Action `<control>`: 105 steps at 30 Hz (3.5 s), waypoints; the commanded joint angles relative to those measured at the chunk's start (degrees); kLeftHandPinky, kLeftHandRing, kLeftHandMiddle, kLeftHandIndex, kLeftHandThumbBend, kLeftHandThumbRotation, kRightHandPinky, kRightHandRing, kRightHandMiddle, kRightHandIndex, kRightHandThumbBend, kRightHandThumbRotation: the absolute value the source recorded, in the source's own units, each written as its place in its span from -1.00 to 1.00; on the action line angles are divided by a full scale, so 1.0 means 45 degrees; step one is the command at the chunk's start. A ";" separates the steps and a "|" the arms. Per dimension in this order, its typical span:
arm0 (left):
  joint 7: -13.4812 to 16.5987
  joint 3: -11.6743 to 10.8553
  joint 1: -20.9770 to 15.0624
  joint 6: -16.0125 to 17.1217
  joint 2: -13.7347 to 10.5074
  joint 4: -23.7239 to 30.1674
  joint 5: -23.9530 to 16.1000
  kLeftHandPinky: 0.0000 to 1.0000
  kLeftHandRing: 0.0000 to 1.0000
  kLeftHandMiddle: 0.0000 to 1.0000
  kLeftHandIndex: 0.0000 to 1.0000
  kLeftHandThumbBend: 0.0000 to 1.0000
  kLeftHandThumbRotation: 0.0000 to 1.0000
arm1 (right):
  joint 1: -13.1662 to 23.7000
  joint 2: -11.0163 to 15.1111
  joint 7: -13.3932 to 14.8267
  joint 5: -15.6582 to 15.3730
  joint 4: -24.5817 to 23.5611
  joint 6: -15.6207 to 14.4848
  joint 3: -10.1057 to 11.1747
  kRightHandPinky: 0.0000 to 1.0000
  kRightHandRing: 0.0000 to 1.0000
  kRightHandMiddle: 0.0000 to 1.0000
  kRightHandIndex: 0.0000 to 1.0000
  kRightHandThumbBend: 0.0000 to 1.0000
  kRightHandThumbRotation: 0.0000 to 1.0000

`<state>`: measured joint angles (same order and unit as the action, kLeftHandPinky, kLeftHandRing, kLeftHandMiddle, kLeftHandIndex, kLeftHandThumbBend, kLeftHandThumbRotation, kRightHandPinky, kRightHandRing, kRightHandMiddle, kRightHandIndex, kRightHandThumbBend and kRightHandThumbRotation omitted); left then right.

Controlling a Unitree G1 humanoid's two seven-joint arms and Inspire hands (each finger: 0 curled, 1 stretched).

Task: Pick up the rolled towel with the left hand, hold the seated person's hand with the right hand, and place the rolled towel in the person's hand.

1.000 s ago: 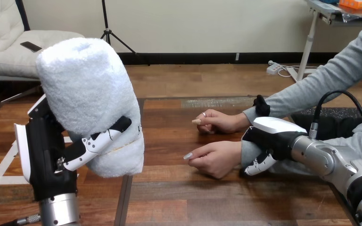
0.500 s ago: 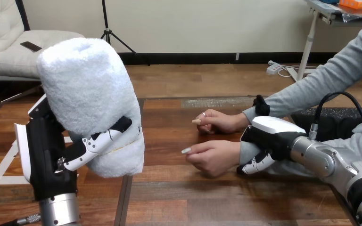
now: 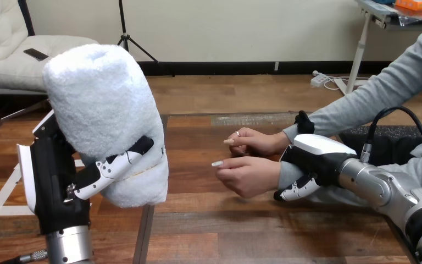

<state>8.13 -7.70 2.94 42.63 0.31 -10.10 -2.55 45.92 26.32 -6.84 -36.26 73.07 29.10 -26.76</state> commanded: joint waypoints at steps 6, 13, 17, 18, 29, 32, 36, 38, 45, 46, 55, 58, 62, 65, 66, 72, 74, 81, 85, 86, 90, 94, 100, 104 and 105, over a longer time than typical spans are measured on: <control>-0.0085 0.0081 -0.0733 0.0315 -0.0005 0.0174 0.0053 -0.41 -0.32 -0.19 -0.12 0.18 -1.00 | 0.0030 -0.0141 0.0136 0.0494 0.0085 0.0324 0.0367 -0.58 -0.49 -0.38 -0.39 -0.05 -0.48; -0.0051 0.0070 -0.0716 0.0273 0.0010 0.0164 -0.0032 -0.41 -0.32 -0.19 -0.12 0.18 -1.00 | 0.0035 -0.0108 0.0079 0.0598 0.0076 0.0409 0.0433 -0.60 -0.52 -0.40 -0.40 -0.06 -0.52; -0.0059 0.0078 -0.0696 0.0241 0.0018 0.0174 -0.0027 -0.41 -0.32 -0.18 -0.12 0.18 -1.00 | 0.0039 -0.0076 0.0077 0.0649 0.0043 0.0493 0.0448 -0.63 -0.54 -0.43 -0.42 -0.07 -0.54; -0.0067 0.0081 -0.0692 0.0238 0.0020 0.0172 -0.0015 -0.41 -0.32 -0.18 -0.12 0.18 -1.00 | 0.0041 -0.0066 0.0078 0.0662 0.0036 0.0513 0.0452 -0.64 -0.55 -0.44 -0.42 -0.07 -0.54; -0.0075 0.0080 -0.0721 0.0278 0.0022 0.0080 -0.0040 -0.41 -0.31 -0.18 -0.11 0.17 -1.00 | 0.0078 0.0067 0.0037 0.0869 -0.0035 0.0882 0.0553 -0.69 -0.60 -0.49 -0.46 -0.06 -0.54; -0.0061 0.0078 -0.0733 0.0280 0.0025 0.0062 -0.0061 -0.41 -0.31 -0.18 -0.11 0.17 -1.00 | 0.0108 0.0092 0.0003 0.0909 -0.0062 0.0901 0.0545 -0.69 -0.60 -0.49 -0.46 -0.06 -0.55; -0.0053 0.0067 -0.0758 0.0287 0.0013 0.0016 -0.0074 -0.41 -0.32 -0.18 -0.11 0.17 -1.00 | 0.0153 0.0119 -0.0080 0.1029 -0.0093 0.0945 0.0603 -0.70 -0.61 -0.50 -0.47 -0.06 -0.55; -0.0058 0.0066 -0.0762 0.0272 0.0012 0.0008 -0.0062 -0.42 -0.32 -0.19 -0.11 0.17 -1.00 | 0.0165 0.0128 -0.0113 0.1077 -0.0112 0.0966 0.0632 -0.70 -0.62 -0.51 -0.48 -0.05 -0.56; -0.0122 0.0067 -0.0804 0.0275 -0.0010 -0.0090 0.0047 -0.43 -0.33 -0.19 -0.12 0.17 -1.00 | 0.0208 0.0192 -0.0161 0.1211 -0.0238 0.1220 0.0748 -0.72 -0.64 -0.52 -0.51 -0.05 -0.58; -0.0128 0.0066 -0.0815 0.0277 -0.0012 -0.0108 0.0060 -0.43 -0.33 -0.19 -0.12 0.17 -1.00 | 0.0216 0.0200 -0.0163 0.1224 -0.0252 0.1251 0.0757 -0.72 -0.64 -0.53 -0.51 -0.05 -0.59; -0.0042 0.0005 -0.1041 0.0443 -0.0098 -0.0522 -0.0135 -0.40 -0.32 -0.19 -0.12 0.15 -1.00 | 0.0283 0.0243 -0.0312 0.1354 -0.0363 0.1490 0.0849 -0.70 -0.62 -0.51 -0.50 -0.04 -0.59; 0.0096 -0.0036 -0.1179 0.0466 -0.0126 -0.0696 -0.0349 -0.39 -0.32 -0.19 -0.12 0.16 -1.00 | 0.0290 0.0243 -0.0324 0.1352 -0.0394 0.1574 0.0872 -0.69 -0.61 -0.49 -0.49 -0.03 -0.59; 0.0194 -0.0055 -0.1361 0.0511 -0.0185 -0.0945 -0.0481 -0.38 -0.31 -0.19 -0.12 0.17 -1.00 | 0.0304 0.0228 -0.0335 0.1331 -0.0419 0.1569 0.0880 -0.68 -0.59 -0.48 -0.47 -0.02 -0.60; 0.0282 -0.0069 -0.1557 0.0625 -0.0258 -0.1224 -0.0639 -0.38 -0.31 -0.19 -0.12 0.16 -1.00 | 0.0302 0.0207 -0.0303 0.1327 -0.0409 0.1588 0.0879 -0.67 -0.59 -0.47 -0.47 -0.01 -0.61; 0.0334 -0.0077 -0.1648 0.0656 -0.0273 -0.1339 -0.0709 -0.38 -0.31 -0.19 -0.12 0.17 -1.00 | 0.0296 0.0198 -0.0285 0.1330 -0.0402 0.1612 0.0880 -0.67 -0.59 -0.47 -0.46 -0.01 -0.61; 0.0609 -0.0082 -0.2163 0.0837 -0.0304 -0.1957 -0.0927 -0.39 -0.32 -0.20 -0.14 0.18 -1.00 | 0.0290 0.0173 -0.0295 0.1340 -0.0414 0.1658 0.0884 -0.67 -0.58 -0.47 -0.46 -0.01 -0.61; 0.0670 -0.0075 -0.2362 0.0959 -0.0334 -0.2221 -0.0969 -0.39 -0.33 -0.21 -0.14 0.18 -1.00 | 0.0289 0.0169 -0.0308 0.1350 -0.0417 0.1666 0.0892 -0.67 -0.58 -0.47 -0.46 -0.01 -0.62; 0.0902 -0.0074 -0.3029 0.1289 -0.0425 -0.3162 -0.1145 -0.41 -0.34 -0.22 -0.16 0.16 -1.00 | 0.0290 0.0164 -0.0305 0.1345 -0.0407 0.1696 0.0891 -0.66 -0.58 -0.47 -0.46 -0.01 -0.63; 0.1128 -0.0084 -0.3539 0.1446 -0.0532 -0.3910 -0.1377 -0.42 -0.35 -0.23 -0.17 0.14 -1.00 | 0.0279 0.0170 -0.0368 0.1380 -0.0425 0.1713 0.0914 -0.67 -0.59 -0.47 -0.47 -0.01 -0.62; 0.1201 -0.0083 -0.3716 0.1499 -0.0582 -0.4177 -0.1459 -0.42 -0.35 -0.23 -0.17 0.14 -1.00 | 0.0276 0.0173 -0.0374 0.1384 -0.0431 0.1724 0.0918 -0.67 -0.59 -0.47 -0.47 -0.01 -0.62; 0.1425 -0.0065 -0.4221 0.1693 -0.0728 -0.4977 -0.1652 -0.43 -0.36 -0.23 -0.17 0.13 -1.00 | 0.0276 0.0179 -0.0380 0.1382 -0.0443 0.1736 0.0920 -0.67 -0.59 -0.48 -0.46 0.00 -0.62; 0.1588 -0.0049 -0.4609 0.1837 -0.0821 -0.5605 -0.1740 -0.42 -0.35 -0.23 -0.17 0.12 -1.00 | 0.0278 0.0190 -0.0388 0.1373 -0.0464 0.1737 0.0913 -0.67 -0.59 -0.48 -0.47 0.00 -0.62; 0.1668 -0.0009 -0.5415 0.1943 -0.0961 -0.6852 -0.1700 -0.41 -0.34 -0.23 -0.18 0.11 -1.00 | 0.0287 0.0224 -0.0394 0.1347 -0.0492 0.1761 0.0897 -0.67 -0.59 -0.47 -0.47 0.00 -0.59; 0.1732 0.0010 -0.5788 0.1976 -0.1030 -0.7406 -0.1708 -0.41 -0.34 -0.23 -0.18 0.10 -1.00 | 0.0283 0.0242 -0.0438 0.1374 -0.0532 0.1801 0.0916 -0.66 -0.58 -0.47 -0.47 -0.01 -0.57; 0.1806 0.0022 -0.5959 0.1934 -0.1069 -0.7621 -0.1778 -0.41 -0.34 -0.23 -0.18 0.10 -1.00 | 0.0275 0.0255 -0.0451 0.1395 -0.0560 0.1844 0.0932 -0.66 -0.58 -0.47 -0.47 -0.01 -0.57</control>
<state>14.93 -7.84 -13.69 48.28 -2.46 -39.92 -9.67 45.07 27.87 -9.24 -31.90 73.05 35.23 -24.45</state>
